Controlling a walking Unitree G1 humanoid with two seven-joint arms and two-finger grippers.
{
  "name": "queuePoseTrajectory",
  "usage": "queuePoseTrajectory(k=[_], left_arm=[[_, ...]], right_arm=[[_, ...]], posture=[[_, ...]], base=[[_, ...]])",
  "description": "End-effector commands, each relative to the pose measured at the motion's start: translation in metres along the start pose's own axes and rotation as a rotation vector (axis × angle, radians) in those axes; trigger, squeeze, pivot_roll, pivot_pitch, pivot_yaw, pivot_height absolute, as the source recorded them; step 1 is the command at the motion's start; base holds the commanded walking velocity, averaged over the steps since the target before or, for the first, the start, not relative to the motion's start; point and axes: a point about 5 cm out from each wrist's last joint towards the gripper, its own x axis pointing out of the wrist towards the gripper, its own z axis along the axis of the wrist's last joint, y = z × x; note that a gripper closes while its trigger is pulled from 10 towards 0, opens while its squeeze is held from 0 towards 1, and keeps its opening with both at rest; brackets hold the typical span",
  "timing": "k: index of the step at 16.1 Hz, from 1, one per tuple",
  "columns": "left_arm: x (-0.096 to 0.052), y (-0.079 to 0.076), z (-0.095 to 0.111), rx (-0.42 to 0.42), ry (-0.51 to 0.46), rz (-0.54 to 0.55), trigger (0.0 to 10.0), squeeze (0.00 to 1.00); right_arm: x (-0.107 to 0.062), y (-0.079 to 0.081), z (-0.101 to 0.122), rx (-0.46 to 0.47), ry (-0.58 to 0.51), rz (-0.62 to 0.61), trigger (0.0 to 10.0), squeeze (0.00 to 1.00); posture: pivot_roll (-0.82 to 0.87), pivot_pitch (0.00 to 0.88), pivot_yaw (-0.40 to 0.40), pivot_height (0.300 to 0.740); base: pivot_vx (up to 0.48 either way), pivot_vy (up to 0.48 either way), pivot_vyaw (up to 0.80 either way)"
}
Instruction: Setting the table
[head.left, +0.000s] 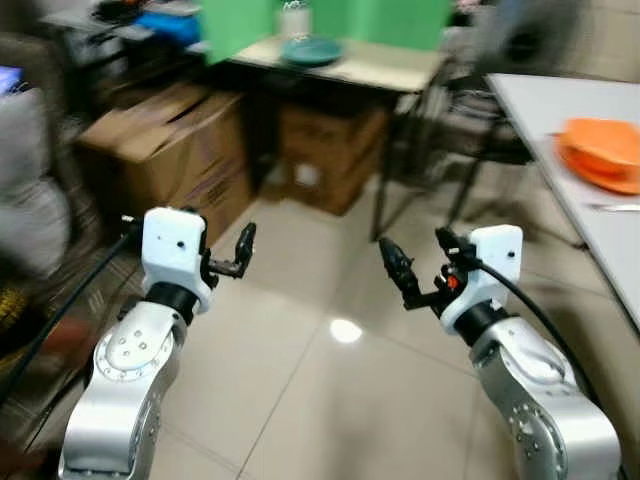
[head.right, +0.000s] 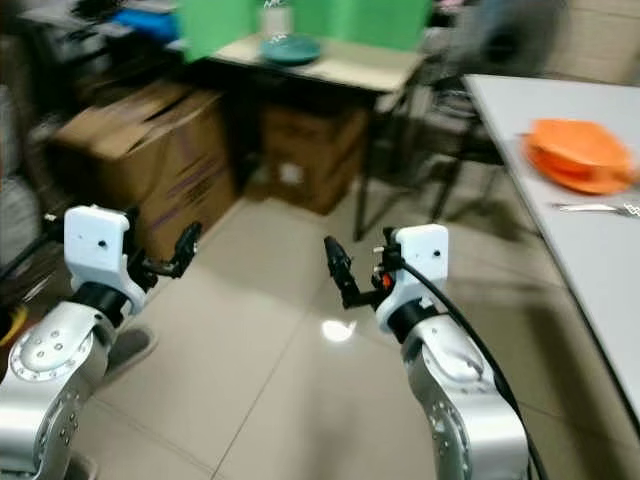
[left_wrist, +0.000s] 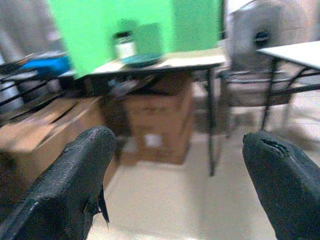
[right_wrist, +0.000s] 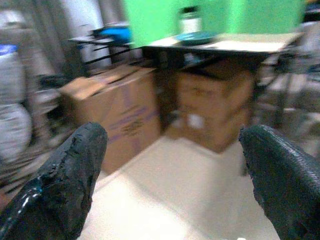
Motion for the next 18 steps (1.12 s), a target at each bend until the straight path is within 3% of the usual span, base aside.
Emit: queuePoseTrajectory(k=[1, 6, 9, 18], left_arm=[[0.0010, -0.0067, 0.0018, -0.012, -0.006, -0.030, 10.0, 0.00], [0.0006, -0.0063, 0.0020, -0.016, -0.004, -0.032, 10.0, 0.00], [0.0000, -0.0062, 0.0014, -0.016, -0.001, -0.030, 10.0, 0.00], [-0.0025, -0.0051, 0.0004, -0.019, 0.003, -0.031, 10.0, 0.00]], right_arm=[[-0.0033, -0.0076, 0.0000, -0.006, 0.004, -0.037, 10.0, 0.00], [-0.0030, -0.0071, -0.0009, 0.007, 0.011, -0.037, 10.0, 0.00], [-0.0025, -0.0081, -0.0018, 0.012, 0.020, -0.042, 10.0, 0.00], [-0.0036, -0.0095, -0.0020, 0.002, 0.004, -0.065, 10.0, 0.00]], posture=[[-0.02, 0.033, 0.022, 0.740], [-0.02, 0.038, 0.022, 0.740], [-0.02, 0.040, 0.021, 0.740], [-0.02, 0.049, 0.021, 0.740]], base=[[0.311, 0.000, 0.00], [0.323, 0.000, 0.00], [0.326, 0.000, -0.73], [0.325, 0.000, 0.00]])
